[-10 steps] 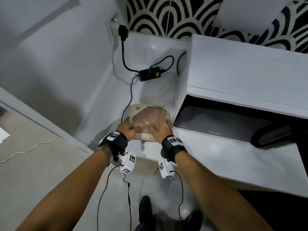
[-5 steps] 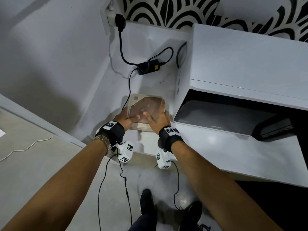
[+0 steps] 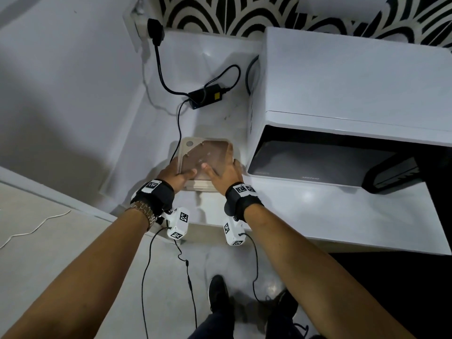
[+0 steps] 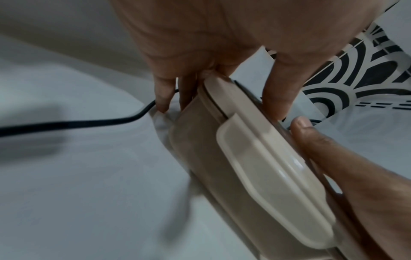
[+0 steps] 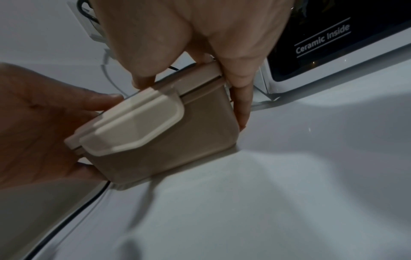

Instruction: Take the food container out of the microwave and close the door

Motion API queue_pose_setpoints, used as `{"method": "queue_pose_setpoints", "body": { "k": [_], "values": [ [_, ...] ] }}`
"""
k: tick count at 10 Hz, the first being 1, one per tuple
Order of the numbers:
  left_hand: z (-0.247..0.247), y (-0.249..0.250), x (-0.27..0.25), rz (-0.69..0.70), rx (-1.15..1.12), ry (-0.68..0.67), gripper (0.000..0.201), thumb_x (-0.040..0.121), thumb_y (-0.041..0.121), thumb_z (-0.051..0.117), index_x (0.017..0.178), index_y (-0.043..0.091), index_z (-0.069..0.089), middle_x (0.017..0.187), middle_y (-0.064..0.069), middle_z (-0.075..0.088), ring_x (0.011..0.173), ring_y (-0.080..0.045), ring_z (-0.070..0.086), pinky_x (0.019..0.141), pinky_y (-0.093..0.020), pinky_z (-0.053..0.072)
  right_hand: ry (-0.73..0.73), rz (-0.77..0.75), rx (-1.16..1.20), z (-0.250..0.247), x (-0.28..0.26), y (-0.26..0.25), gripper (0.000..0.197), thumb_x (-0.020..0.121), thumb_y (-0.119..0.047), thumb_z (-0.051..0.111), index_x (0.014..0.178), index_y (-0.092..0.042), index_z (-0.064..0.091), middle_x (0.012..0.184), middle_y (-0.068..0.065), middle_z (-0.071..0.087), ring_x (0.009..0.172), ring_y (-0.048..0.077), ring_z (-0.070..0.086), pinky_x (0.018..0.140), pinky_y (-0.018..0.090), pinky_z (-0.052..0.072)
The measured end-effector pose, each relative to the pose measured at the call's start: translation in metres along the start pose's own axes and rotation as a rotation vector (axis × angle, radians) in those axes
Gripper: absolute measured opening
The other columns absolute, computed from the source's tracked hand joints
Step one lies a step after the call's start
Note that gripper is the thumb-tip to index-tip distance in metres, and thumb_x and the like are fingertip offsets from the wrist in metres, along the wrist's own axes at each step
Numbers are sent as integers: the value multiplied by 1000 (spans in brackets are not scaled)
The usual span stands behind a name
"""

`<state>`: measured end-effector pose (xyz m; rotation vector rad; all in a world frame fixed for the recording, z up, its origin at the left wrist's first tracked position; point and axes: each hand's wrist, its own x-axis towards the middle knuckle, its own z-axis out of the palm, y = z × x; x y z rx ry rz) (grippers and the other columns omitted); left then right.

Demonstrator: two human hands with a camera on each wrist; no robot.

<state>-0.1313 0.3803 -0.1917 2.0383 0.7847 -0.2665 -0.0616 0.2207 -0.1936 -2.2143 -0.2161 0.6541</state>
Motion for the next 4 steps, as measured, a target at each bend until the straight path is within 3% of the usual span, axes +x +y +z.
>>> {"method": "queue_pose_setpoints", "body": {
  "k": [1,2,3,4],
  "values": [
    [-1,2,-1,2,41,11,56,86,50,61,136,27,49,126,-4,65,99,-22,57,86,-29,40,7,0,-5,-1,-1,-2,108,85,-66,61,158,-35,-13,160,30,17,145,44,31,114,51,34],
    [0,-1,1,23,26,16,58,84,50,62,136,28,48,127,-4,65,107,-25,61,89,-31,42,7,-11,-37,1,2,1,110,84,-68,61,158,-34,-13,160,29,18,144,44,32,114,51,35],
    [-3,9,-10,35,36,47,67,85,45,64,143,23,37,134,-8,59,119,-29,59,96,-33,44,32,-37,-91,-4,-7,-2,112,83,-70,59,159,-28,-11,162,26,13,149,42,22,118,52,31],
    [-7,23,-18,145,73,117,82,87,46,61,152,19,21,148,-10,47,134,-29,48,107,-34,39,102,-144,-133,-11,-16,-10,104,89,-64,56,160,-19,-6,165,23,8,154,36,3,123,50,16]
  ]
}}
